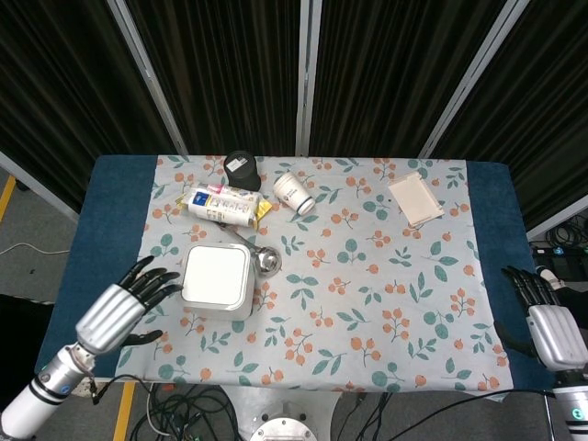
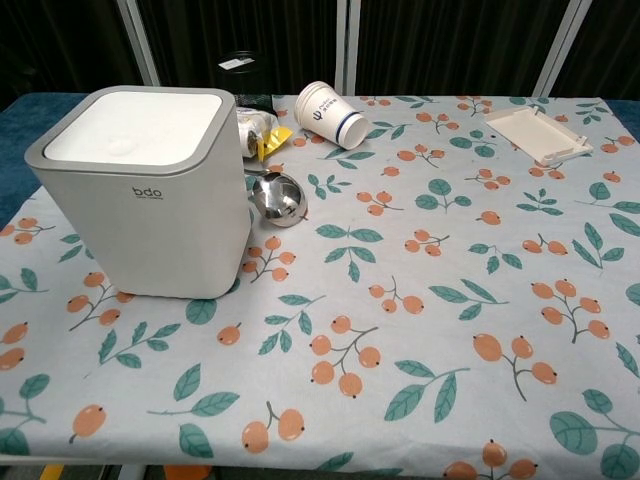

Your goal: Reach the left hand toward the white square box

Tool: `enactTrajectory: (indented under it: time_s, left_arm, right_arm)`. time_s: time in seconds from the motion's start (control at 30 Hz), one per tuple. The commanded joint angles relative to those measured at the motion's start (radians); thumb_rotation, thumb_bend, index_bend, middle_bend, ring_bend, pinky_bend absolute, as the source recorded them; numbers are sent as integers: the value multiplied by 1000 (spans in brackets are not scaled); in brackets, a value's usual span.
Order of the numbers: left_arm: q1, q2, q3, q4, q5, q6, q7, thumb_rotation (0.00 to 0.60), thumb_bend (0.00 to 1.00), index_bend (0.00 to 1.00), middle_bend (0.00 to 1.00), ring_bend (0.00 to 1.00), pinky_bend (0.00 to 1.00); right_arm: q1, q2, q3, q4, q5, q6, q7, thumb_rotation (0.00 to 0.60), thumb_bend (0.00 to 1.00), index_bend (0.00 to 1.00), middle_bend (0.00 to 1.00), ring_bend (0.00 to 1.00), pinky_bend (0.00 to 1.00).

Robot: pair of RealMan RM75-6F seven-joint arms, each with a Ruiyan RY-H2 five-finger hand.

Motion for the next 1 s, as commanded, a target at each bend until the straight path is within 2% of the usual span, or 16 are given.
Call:
enactTrajectory:
  time_s: [0.03, 0.33, 0.5, 0.63, 0.73, 0.87, 1.0]
  left_arm:
    - [-56, -1, 7, -26, 11, -73, 27, 600, 0, 210, 144, 142, 44]
    - [-114, -17, 8, -40, -30, -169, 102, 600, 0, 184, 130, 142, 44]
    - [-138, -6, 19, -72, -95, -267, 176, 600, 0, 183, 130, 142, 44]
    - [-144, 2, 19, -99, -130, -288, 208, 600, 0, 180, 130, 142, 45]
    - [-130, 8, 10, -113, -126, -231, 210, 600, 0, 160, 127, 142, 46]
    - [-78, 12, 6, -94, -76, -62, 169, 600, 0, 140, 90, 115, 47]
    - [-13, 17, -16, -67, -74, 105, 138, 600, 0, 120, 61, 97, 51]
  right_arm:
    - [0, -1, 1, 3, 0, -3, 3, 600, 295, 17, 36, 0, 0]
    - [4, -5, 6, 13, 0, -10, 13, 600, 295, 17, 35, 0, 0]
    - [3, -7, 6, 17, 1, -14, 17, 600, 296, 17, 35, 0, 0]
    - [1, -7, 7, 17, -2, -10, 18, 600, 296, 17, 35, 0, 0]
    - [0, -6, 8, 17, -2, -7, 19, 600, 296, 17, 35, 0, 0]
    - [-4, -5, 8, 17, -8, 1, 21, 600, 296, 17, 35, 0, 0]
    - [-9, -3, 10, 20, -9, 10, 25, 600, 295, 17, 35, 0, 0]
